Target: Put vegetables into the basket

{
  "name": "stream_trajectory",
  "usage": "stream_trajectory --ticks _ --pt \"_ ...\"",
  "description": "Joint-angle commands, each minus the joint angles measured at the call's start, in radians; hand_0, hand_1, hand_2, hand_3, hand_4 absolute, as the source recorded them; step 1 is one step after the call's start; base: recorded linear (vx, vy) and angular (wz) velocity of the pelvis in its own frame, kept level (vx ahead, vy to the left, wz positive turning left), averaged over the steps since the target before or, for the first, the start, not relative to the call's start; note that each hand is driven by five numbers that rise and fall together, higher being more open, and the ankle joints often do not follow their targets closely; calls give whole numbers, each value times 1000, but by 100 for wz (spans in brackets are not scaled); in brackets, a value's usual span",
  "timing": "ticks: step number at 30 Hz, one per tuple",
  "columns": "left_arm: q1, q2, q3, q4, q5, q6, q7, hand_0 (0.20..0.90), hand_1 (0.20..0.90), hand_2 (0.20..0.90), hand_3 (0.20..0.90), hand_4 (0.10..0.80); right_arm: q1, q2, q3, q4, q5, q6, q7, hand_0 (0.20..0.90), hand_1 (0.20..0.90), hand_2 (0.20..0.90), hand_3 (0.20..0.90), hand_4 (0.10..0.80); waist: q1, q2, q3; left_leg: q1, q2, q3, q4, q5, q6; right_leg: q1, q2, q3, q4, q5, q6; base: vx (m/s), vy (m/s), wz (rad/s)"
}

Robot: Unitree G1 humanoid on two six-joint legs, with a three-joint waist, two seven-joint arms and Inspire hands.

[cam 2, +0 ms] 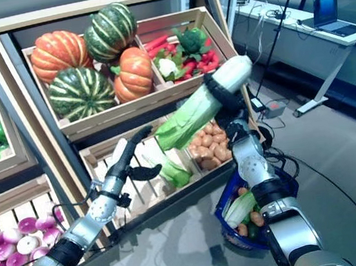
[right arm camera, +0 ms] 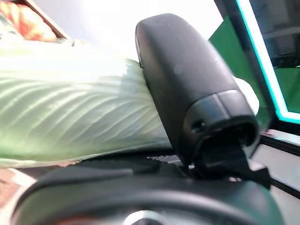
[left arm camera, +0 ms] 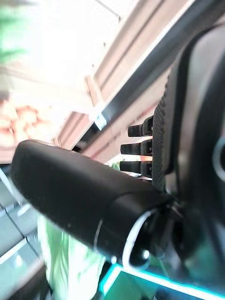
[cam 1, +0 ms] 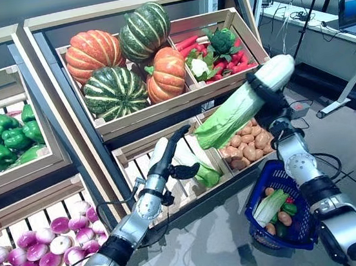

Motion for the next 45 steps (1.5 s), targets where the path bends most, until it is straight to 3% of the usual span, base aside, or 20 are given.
stream_trajectory --ticks 1,5,13,16,20,23,25,27,31,33,36,37,38,45 --pt "-72 32 86 89 24 -26 27 900 900 900 900 800 -96 -125 -125 20 -107 -148 15 300 300 300 300 400 -10 -31 -41 -15 -45 -3 2 -76 31 35 20 15 7 -55 -34 0 0 0" --pt "-49 25 133 146 -100 52 -59 900 900 900 900 800 -73 -198 -132 96 -194 -127 -8 300 300 300 300 400 -13 -34 -40 -15 -43 4 4 -73 30 32 21 19 6 -51 -33 37 -35 -4" --pt "-20 64 205 83 -198 69 -106 900 900 900 900 800 0 -345 -112 208 -460 -132 -30 300 300 300 300 400 -16 -37 -9 -39 -41 22 41 -67 29 5 18 24 15 -39 -34 26 -52 -8" --pt "-110 74 193 57 -208 31 -57 900 900 900 900 800 -51 -381 -64 266 -573 -177 -85 300 300 300 300 400 -15 -36 70 -176 -28 4 191 -97 25 -99 7 36 94 -53 -47 -305 -98 -12" --pt "-253 103 163 35 -205 3 4 900 900 900 900 800 -145 -401 -11 310 -573 -210 -137 300 300 300 300 400 -23 -20 177 -322 -12 -23 330 -117 22 -225 -5 37 224 -89 -67 -391 -35 -3" --pt "-375 111 120 33 -230 -13 55 900 900 900 900 800 -243 -392 34 371 -591 -227 -198 300 300 300 300 400 -31 3 247 -468 3 -49 494 -160 19 -368 -32 46 399 -139 -87 -318 43 7" --pt "-426 113 111 32 -280 -18 44 900 900 900 900 800 -293 -385 49 410 -615 -217 -239 300 300 300 300 400 -32 15 272 -539 15 -62 594 -211 32 -448 -57 54 525 -188 -94 -185 56 3" --pt "-449 101 105 28 -321 -16 25 900 900 900 900 800 -320 -380 56 446 -629 -209 -262 300 300 300 300 400 -26 22 283 -587 14 -78 661 -243 34 -489 -74 58 608 -218 -100 -106 27 4" --pt "-478 67 101 -12 -427 -59 -4 900 900 900 900 800 -394 -373 66 562 -672 -189 -311 300 300 300 300 400 -10 41 328 -718 28 -88 889 -361 56 -629 -146 58 871 -318 -114 -81 -29 2" --pt "-481 64 107 -23 -455 -74 -2 900 900 900 900 800 -405 -373 66 580 -674 -189 -311 300 300 300 300 400 -6 45 337 -744 27 -95 935 -382 55 -661 -162 61 925 -337 -115 -20 -30 25" --pt "-498 60 111 -31 -431 -113 20 900 900 900 900 800 -431 -372 66 617 -679 -181 -307 300 300 300 300 400 -2 53 351 -785 28 -109 1020 -436 48 -716 -185 78 1021 -386 -104 -4 -29 19" --pt "-524 69 103 -36 -387 -144 49 900 900 900 900 800 -447 -373 71 638 -656 -184 -305 300 300 300 300 400 -2 58 360 -830 26 -113 1060 -433 53 -765 -198 84 1064 -386 -113 30 -51 10" --pt "-544 82 97 -52 -358 -143 75 900 900 900 900 800 -453 -373 68 638 -649 -178 -308 300 300 300 300 400 -4 62 365 -847 30 -122 1106 -475 44 -785 -202 94 1107 -423 -102 -42 -43 6" --pt "-664 155 58 -49 -279 -122 177 900 900 900 900 800 -488 -365 71 666 -584 -191 -270 300 300 300 300 400 -15 76 380 -965 38 -152 1264 -526 32 -914 -222 131 1262 -479 -103 -6 -14 9"
